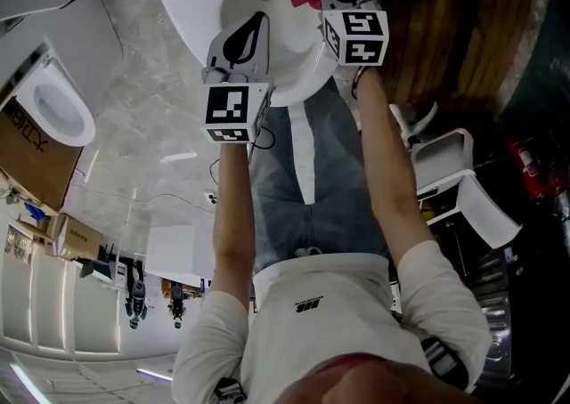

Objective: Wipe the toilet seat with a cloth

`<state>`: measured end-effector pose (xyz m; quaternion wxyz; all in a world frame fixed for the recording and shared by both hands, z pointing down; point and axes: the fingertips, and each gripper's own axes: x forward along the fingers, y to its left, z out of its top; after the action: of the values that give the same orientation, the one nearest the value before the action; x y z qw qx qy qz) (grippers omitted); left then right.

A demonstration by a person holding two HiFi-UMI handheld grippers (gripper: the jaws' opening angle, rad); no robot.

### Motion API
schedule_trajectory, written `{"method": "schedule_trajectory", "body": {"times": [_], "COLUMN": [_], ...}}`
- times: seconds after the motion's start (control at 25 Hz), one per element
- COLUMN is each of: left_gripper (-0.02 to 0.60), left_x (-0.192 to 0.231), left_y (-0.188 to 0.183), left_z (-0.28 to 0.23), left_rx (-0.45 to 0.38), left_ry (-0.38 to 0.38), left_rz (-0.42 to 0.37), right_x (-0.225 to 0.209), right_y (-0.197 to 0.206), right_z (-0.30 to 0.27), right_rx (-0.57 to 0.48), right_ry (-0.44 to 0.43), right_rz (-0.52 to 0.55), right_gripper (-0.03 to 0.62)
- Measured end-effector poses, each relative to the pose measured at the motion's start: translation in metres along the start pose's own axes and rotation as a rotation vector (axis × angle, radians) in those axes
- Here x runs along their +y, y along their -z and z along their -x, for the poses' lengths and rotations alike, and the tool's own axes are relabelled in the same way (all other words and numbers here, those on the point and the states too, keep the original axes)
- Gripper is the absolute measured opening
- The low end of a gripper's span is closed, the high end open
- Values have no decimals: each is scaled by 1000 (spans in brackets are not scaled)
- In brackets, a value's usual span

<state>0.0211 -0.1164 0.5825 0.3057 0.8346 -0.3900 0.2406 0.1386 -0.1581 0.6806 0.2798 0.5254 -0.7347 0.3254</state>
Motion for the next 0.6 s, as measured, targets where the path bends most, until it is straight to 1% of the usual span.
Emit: {"method": "schedule_trajectory", "body": {"times": [0.24, 0.4, 0.48, 0.6], "left_gripper": [11, 11, 11, 11], "left_x": [-19, -38, -46, -54], "left_y": [0, -5, -7, -14], "left_z": [2, 10, 16, 30], "left_rx": [4, -1, -2, -4], "left_ry": [29, 50, 58, 66], "left_rz": [-29, -55, -69, -83], "right_x": [-7, -20, -22, -18], "right_y": [24, 38, 40, 36], "right_z": [19, 45, 62, 89], "right_rx": [18, 36, 29, 16], "right_ry": [29, 72, 85, 97], "right_rz": [-5, -79, -103, -95], "right_gripper": [46, 46, 46, 46]}}
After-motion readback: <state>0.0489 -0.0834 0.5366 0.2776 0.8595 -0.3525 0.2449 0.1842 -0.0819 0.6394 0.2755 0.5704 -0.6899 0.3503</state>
